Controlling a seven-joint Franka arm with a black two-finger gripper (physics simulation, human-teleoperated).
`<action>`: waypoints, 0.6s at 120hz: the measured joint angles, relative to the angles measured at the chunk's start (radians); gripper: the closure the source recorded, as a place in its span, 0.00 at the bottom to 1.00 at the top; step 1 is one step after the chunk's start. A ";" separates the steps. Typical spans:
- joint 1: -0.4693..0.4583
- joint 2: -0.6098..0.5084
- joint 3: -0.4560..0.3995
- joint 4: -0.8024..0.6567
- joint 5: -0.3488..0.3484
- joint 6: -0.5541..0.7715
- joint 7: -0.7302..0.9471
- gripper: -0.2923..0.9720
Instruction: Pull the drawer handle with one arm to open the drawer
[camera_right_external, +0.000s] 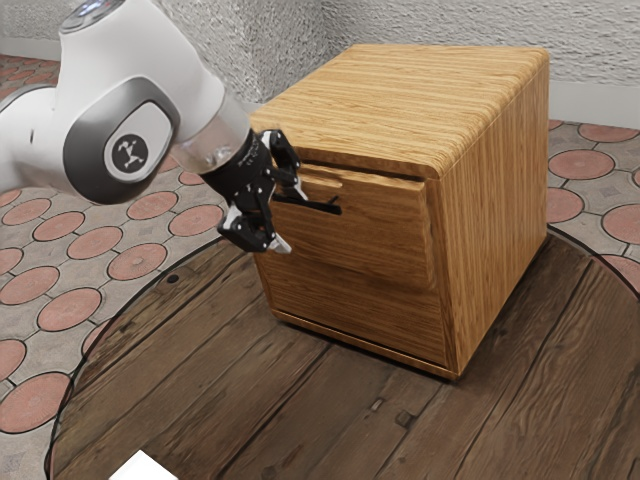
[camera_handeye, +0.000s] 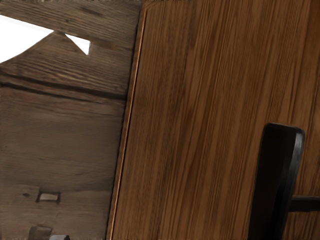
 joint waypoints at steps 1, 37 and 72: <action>0.000 -0.001 0.000 0.000 0.000 -0.001 0.000 0.44; 0.003 -0.043 0.003 -0.007 0.002 -0.053 -0.011 0.76; 0.000 -0.115 -0.001 -0.079 0.001 -0.079 -0.022 0.83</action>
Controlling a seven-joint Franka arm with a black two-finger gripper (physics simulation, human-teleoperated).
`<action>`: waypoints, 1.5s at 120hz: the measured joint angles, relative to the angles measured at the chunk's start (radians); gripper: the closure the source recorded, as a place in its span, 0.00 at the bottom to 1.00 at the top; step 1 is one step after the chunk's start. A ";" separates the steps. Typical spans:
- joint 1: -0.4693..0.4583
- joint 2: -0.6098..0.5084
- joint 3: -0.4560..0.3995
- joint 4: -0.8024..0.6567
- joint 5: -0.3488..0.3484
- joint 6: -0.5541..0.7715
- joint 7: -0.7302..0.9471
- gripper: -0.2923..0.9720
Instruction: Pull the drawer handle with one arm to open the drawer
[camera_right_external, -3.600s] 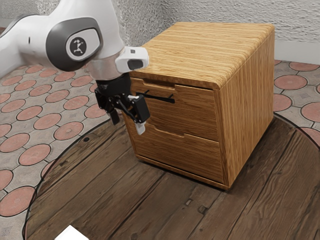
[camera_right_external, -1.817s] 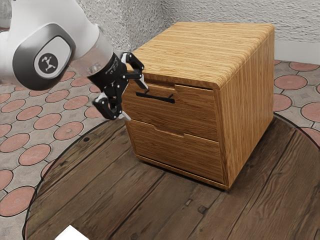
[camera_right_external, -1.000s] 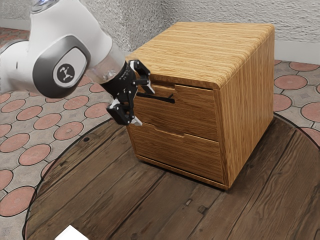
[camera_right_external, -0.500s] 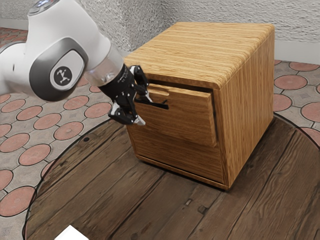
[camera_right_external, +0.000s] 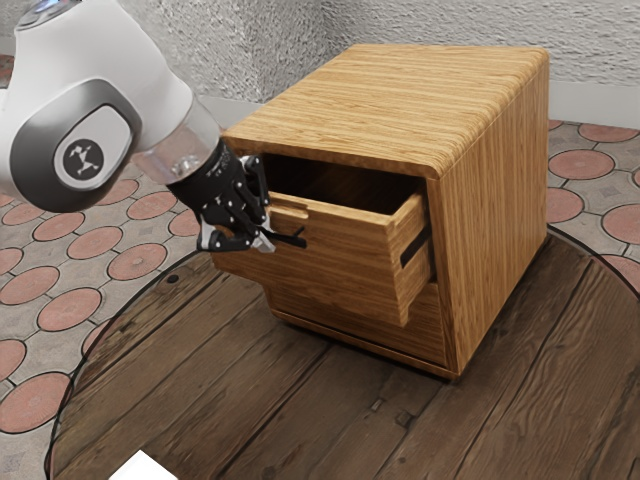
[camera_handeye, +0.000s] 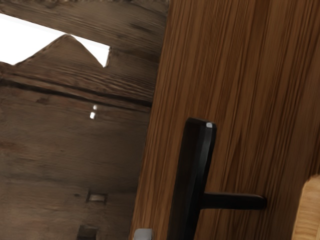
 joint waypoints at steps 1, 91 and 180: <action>0.000 -0.003 0.000 -0.003 0.000 0.000 0.000 0.83; 0.016 -0.326 -0.024 -0.283 0.010 -0.001 -0.010 0.86; 0.023 -0.439 -0.077 -0.347 0.024 -0.023 -0.017 0.70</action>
